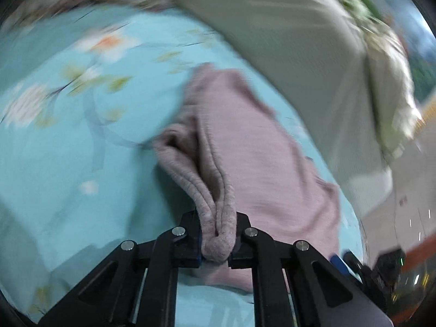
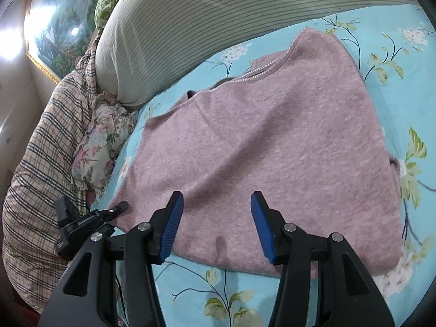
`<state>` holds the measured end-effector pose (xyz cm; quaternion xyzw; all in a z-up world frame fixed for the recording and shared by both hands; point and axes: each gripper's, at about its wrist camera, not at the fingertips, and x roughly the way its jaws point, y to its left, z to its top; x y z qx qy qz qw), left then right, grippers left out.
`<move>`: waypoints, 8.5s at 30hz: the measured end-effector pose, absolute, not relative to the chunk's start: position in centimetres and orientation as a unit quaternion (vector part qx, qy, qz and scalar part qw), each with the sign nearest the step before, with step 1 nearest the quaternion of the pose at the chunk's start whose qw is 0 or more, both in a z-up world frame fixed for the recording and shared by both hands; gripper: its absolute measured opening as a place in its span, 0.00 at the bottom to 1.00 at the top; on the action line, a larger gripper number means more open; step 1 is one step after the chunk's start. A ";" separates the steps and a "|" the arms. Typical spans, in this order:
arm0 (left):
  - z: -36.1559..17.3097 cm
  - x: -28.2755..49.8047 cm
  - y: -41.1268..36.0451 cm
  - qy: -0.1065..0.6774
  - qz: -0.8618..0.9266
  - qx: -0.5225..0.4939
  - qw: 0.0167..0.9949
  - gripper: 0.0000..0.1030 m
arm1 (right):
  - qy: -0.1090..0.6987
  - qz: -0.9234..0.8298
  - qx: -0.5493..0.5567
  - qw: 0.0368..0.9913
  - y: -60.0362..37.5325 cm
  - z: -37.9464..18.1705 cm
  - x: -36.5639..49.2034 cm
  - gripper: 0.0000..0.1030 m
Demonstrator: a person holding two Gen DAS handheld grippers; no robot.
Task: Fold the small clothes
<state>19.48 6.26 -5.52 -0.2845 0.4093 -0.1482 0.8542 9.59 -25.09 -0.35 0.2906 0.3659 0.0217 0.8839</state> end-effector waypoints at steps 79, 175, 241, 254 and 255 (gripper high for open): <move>-7.1 18.5 -20.3 0.484 -0.433 -0.056 0.758 0.29 | 0.368 -0.043 0.283 0.885 -41.4 0.1 17.3 0.30; -4.0 18.9 7.1 0.446 -0.280 -0.082 0.846 0.49 | 0.400 0.043 0.245 0.882 -21.0 -2.5 17.5 0.14; -6.3 10.4 8.0 0.473 -0.262 -0.016 0.841 0.46 | 0.408 -0.029 0.203 0.890 -17.9 -2.6 4.4 0.11; -7.4 9.6 7.0 0.468 -0.262 0.001 0.844 0.48 | 0.436 -0.001 0.180 0.882 -15.8 -6.2 3.9 0.08; -7.4 9.6 6.8 0.468 -0.259 0.006 0.845 0.48 | 0.436 0.000 0.182 0.882 -15.9 -6.1 3.8 0.08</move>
